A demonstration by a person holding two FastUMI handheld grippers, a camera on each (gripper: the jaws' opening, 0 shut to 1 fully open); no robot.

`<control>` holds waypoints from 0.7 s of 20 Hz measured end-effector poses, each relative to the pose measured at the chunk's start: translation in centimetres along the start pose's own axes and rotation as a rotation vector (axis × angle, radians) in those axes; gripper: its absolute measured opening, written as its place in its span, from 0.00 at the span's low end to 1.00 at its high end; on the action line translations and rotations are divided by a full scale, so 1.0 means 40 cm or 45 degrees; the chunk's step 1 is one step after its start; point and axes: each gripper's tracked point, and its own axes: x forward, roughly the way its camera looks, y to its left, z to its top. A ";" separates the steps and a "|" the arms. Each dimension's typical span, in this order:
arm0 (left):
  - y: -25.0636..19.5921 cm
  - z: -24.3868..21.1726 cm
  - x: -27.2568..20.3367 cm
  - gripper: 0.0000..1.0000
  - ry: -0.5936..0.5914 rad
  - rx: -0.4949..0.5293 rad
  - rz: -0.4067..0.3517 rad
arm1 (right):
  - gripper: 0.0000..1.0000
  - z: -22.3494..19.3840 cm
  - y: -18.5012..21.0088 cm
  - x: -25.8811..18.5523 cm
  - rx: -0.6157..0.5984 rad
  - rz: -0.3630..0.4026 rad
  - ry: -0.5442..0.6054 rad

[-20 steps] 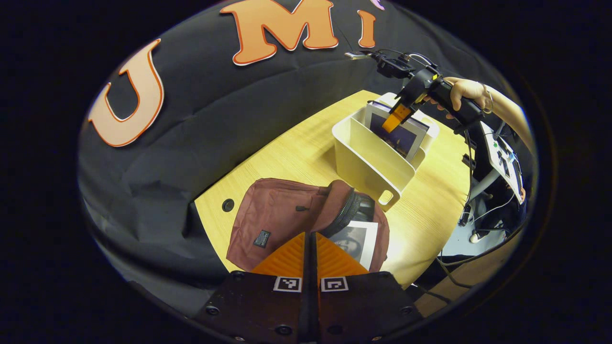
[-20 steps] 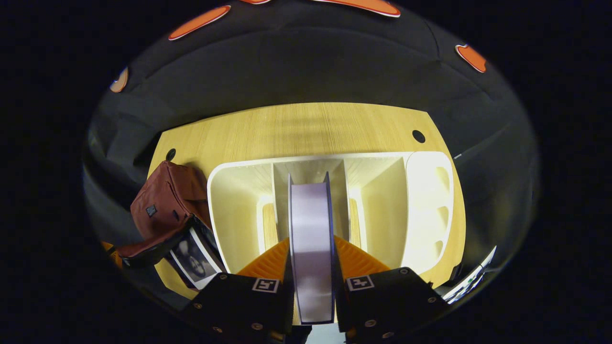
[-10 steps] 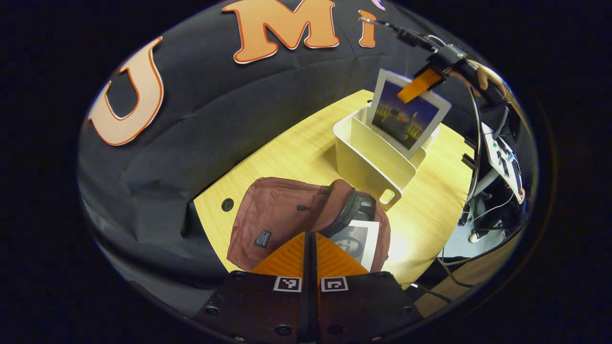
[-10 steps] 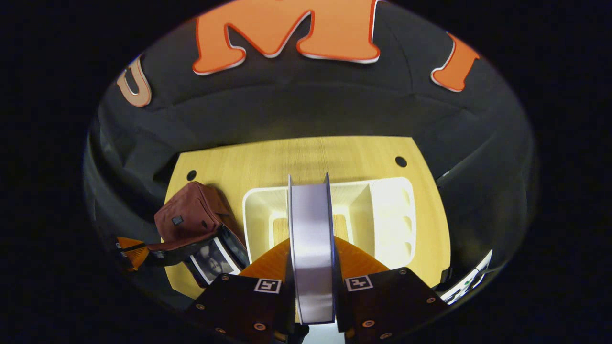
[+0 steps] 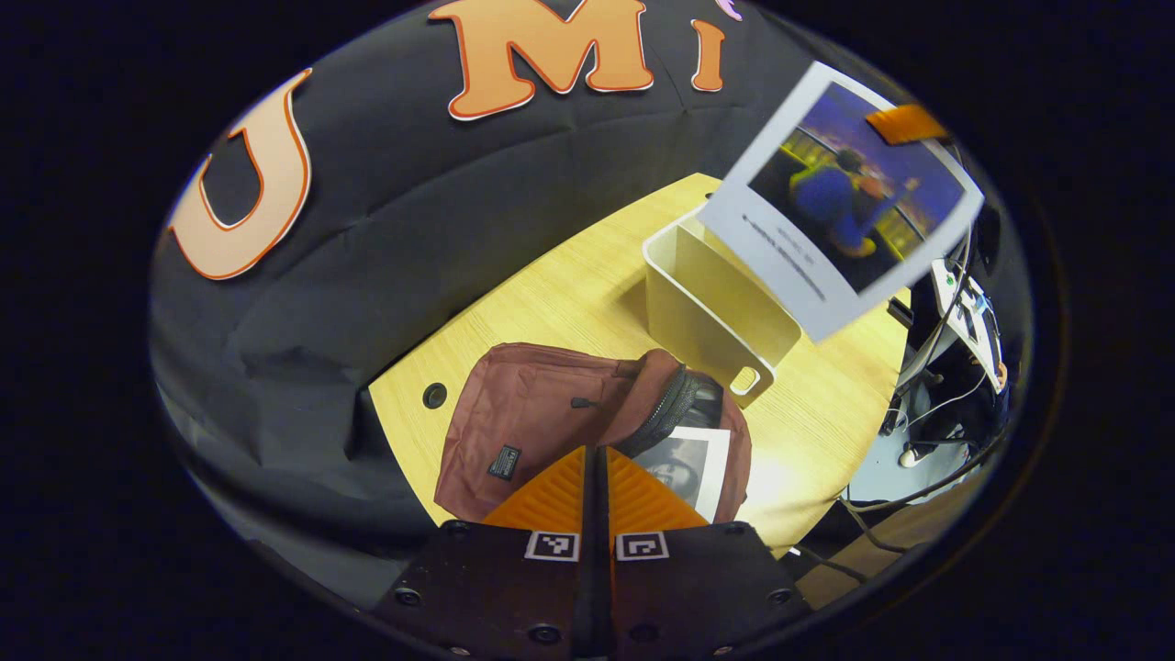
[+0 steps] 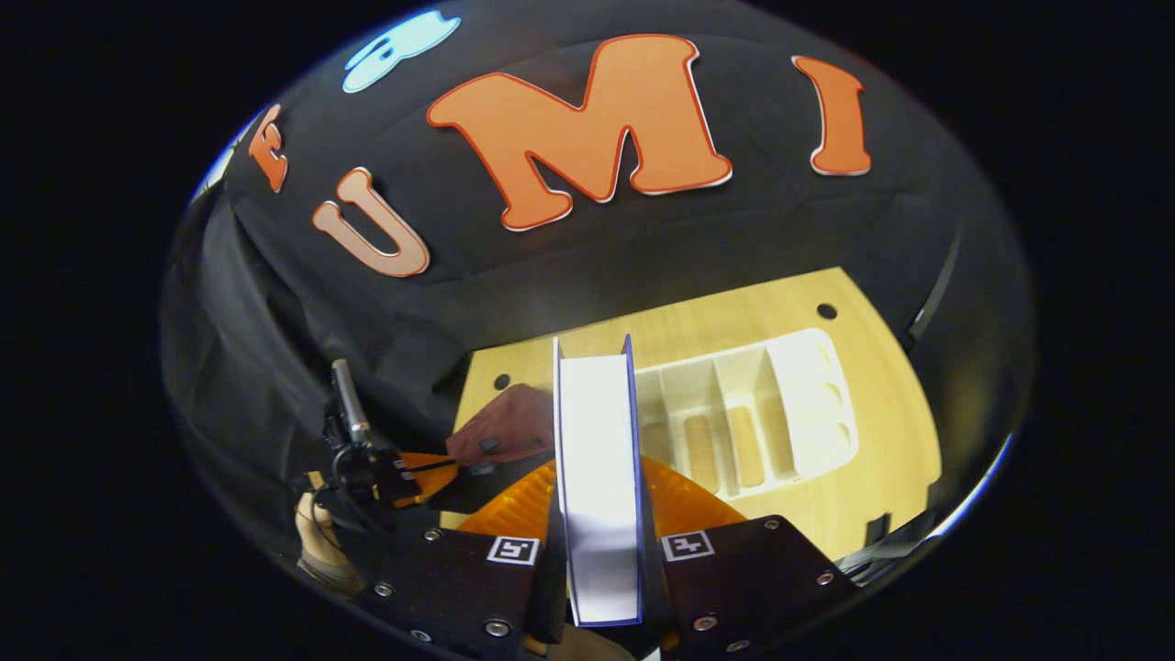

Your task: Open the schoolbag, grab two books from the bookshelf and put them into the schoolbag.

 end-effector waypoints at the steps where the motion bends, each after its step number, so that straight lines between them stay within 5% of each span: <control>1: 0.001 -0.001 0.002 0.01 -0.001 0.001 0.002 | 0.34 -0.043 0.011 0.008 0.062 0.048 0.016; 7: 0.000 0.003 -0.001 0.01 -0.001 0.009 0.006 | 0.34 -0.310 0.000 0.155 0.439 0.224 0.152; 14: -0.017 0.011 -0.025 0.00 0.004 0.008 0.013 | 0.34 -0.445 -0.008 0.345 0.892 0.301 0.076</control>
